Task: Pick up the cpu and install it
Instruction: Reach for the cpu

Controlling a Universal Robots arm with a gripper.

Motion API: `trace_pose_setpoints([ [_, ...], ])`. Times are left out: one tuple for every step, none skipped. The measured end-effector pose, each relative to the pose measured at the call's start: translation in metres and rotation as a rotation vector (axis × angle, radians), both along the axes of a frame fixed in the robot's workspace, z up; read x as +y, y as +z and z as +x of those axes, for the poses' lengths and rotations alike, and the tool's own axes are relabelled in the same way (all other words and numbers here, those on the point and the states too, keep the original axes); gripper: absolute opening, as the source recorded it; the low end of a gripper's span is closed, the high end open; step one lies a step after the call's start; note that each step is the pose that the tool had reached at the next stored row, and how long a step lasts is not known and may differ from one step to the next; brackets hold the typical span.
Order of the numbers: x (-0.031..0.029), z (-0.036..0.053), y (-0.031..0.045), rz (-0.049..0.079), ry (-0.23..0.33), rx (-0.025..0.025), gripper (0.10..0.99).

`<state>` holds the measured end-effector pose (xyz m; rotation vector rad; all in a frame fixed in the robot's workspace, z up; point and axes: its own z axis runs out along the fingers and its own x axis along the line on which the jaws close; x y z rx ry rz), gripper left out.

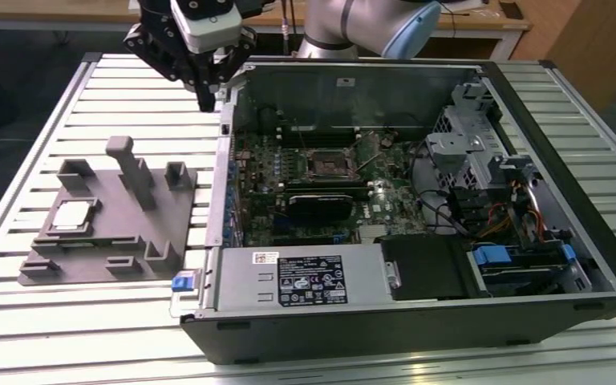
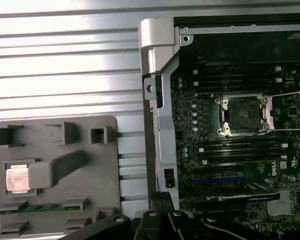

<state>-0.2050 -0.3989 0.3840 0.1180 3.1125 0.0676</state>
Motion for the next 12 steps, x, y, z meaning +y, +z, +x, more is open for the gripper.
trace_pose_setpoints([
  [0.0,-0.0009,-0.0001,0.0,0.0,0.0,0.106],
  [0.0,-0.0017,-0.0002,0.0,0.0,0.0,0.106],
  [0.0,-0.0026,-0.0002,0.0,0.0,-0.0001,0.106],
  [0.0,-0.0038,-0.0002,0.0,0.0,-0.0001,0.106],
  [0.0,-0.0049,-0.0003,0.0,0.0,-0.0001,0.106],
  [0.0,-0.006,-0.0003,0.0,0.0,-0.0001,0.106],
  [0.0,-0.007,-0.0003,0.0,0.0,-0.0001,0.106],
  [0.0,-0.0081,-0.0004,0.0,0.0,0.0,0.106],
  [0.0,-0.009,-0.0004,0.0,0.0,0.0,0.106],
  [0.0,-0.01,-0.0005,0.0,0.0,0.0,0.106],
  [0.0,-0.0109,-0.0006,0.0,0.0,-0.0001,0.106],
  [0.0,-0.0118,-0.0006,0.0,0.0,-0.0001,0.106],
])
